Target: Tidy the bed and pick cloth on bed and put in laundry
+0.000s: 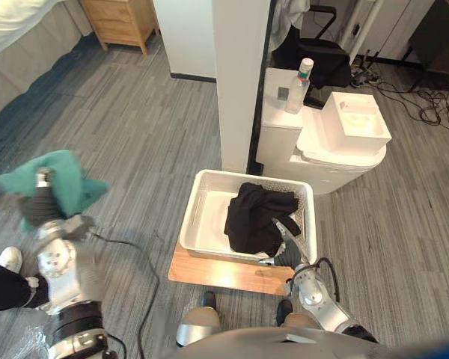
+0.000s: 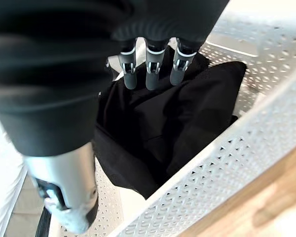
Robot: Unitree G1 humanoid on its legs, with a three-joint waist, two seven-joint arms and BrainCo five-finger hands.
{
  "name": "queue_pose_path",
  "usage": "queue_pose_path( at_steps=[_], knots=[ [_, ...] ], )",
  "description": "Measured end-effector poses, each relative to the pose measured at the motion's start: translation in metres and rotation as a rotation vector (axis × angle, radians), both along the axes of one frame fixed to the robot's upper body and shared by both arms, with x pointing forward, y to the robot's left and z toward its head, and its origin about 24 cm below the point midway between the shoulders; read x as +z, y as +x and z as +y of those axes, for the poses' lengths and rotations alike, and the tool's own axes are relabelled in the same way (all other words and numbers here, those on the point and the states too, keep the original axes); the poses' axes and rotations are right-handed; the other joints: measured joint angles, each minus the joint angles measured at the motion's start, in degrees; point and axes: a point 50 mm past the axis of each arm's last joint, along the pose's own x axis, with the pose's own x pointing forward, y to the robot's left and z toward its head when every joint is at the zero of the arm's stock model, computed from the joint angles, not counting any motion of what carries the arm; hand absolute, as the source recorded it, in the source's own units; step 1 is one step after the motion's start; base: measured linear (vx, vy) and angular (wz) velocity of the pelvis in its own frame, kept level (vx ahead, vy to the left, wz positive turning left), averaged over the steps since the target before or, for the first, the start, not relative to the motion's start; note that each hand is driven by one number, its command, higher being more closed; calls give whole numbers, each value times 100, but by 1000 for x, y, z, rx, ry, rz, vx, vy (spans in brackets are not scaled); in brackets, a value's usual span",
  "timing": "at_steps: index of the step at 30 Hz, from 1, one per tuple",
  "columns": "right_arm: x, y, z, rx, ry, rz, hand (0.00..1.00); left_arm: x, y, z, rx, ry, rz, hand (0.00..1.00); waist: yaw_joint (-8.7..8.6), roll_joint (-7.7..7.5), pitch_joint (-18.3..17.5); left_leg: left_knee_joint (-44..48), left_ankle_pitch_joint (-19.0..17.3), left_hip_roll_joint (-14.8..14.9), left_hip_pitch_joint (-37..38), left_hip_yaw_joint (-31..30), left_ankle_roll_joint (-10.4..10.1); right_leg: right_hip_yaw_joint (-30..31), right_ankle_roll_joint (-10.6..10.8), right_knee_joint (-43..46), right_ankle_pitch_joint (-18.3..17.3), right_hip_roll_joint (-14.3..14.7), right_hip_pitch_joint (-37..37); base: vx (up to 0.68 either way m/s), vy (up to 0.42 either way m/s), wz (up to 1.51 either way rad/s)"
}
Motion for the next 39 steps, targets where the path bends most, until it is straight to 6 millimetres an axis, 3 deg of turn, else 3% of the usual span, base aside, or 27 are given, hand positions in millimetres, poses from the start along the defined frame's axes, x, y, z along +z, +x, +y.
queue_pose_path(
  at_steps=[3,7,9,12,16,21,28,32,34,39],
  knots=[
    [-1,-4,-3,-5,12,16,0,5,11,-26,-96,206,54,100,-72,9,-27,15,-21,33,88,151,-27,113,-24,2,22,39,0,13,-1,-22],
    [-1,-9,-13,-12,29,31,0,16,22,-39,-215,521,114,100,-202,120,-110,8,-62,93,175,310,-57,315,-42,18,35,115,-37,-33,-14,-27],
    [-3,-18,-21,0,27,55,0,35,32,-45,-335,729,100,100,-336,210,-175,-15,-115,163,171,450,-107,422,-58,17,28,175,-57,-70,-31,-20],
    [-3,-28,-31,33,14,75,0,60,45,-46,-443,882,58,100,-464,364,-300,-15,-115,214,175,590,-128,586,-83,20,36,243,-141,-41,-25,-25],
    [-2,-30,-38,47,5,85,0,77,56,-62,-563,998,10,100,-658,517,-426,-11,-109,239,280,771,-146,732,-98,21,97,285,-137,0,-7,-22],
    [12,-30,-30,85,52,33,0,82,68,-92,-698,952,-66,100,-914,558,-479,15,-148,287,441,1084,-199,1029,-108,19,148,335,-147,-18,-2,-31],
    [25,-31,-30,90,64,-18,0,47,75,-144,-884,767,3,100,-1134,719,-389,16,-258,247,462,1568,-233,1463,-67,324,148,356,-545,-56,-6,-38],
    [36,-20,-31,86,48,-85,0,29,72,-178,-990,695,25,100,-1396,757,15,128,-277,174,197,1776,-203,1720,-22,576,117,345,-1014,-58,-21,-29],
    [38,-16,-34,74,26,-106,0,16,71,-192,-1028,649,62,100,-1408,779,294,333,-340,181,138,1873,-171,1894,20,641,161,365,-1143,4,-22,-34],
    [43,-8,-39,71,-14,-154,0,3,63,-210,-1075,649,89,100,-1541,807,492,685,-513,240,-43,1947,-135,1972,35,653,175,403,-1245,27,-16,-13]
  ],
)
